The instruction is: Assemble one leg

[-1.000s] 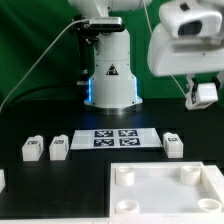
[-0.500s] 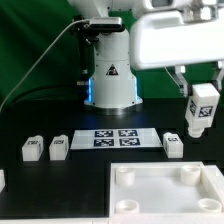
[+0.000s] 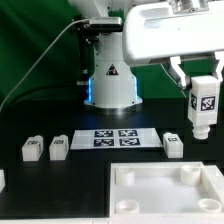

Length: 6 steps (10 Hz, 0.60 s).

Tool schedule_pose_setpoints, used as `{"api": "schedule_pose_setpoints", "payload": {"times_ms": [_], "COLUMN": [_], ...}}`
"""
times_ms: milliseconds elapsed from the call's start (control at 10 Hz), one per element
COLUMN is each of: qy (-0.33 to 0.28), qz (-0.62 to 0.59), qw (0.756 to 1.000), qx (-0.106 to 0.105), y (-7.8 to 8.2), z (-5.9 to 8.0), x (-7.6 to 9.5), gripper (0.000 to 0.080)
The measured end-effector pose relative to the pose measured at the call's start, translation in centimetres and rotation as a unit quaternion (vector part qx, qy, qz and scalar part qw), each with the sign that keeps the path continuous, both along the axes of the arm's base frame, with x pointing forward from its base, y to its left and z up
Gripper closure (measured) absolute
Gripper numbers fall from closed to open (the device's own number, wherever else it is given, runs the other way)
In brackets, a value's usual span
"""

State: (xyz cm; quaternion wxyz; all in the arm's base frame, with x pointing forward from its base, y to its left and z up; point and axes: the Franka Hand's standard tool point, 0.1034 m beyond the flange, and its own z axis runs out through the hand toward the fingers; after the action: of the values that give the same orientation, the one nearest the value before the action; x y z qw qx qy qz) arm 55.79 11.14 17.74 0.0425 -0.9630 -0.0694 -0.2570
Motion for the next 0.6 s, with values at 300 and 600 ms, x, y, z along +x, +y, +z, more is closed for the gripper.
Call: {"api": "schedule_pose_setpoints", "payload": {"times_ms": [300,600], "qy": [-0.013,-0.029], "qz": [0.007,0.011], "qw": [1.000,0.999], "qx": [0.001,-0.010], "y": [0.6,-1.1], "z": [-1.0,-2.0], "x": [0.3,4.9], "gripper": [0.0508,0.0508]}}
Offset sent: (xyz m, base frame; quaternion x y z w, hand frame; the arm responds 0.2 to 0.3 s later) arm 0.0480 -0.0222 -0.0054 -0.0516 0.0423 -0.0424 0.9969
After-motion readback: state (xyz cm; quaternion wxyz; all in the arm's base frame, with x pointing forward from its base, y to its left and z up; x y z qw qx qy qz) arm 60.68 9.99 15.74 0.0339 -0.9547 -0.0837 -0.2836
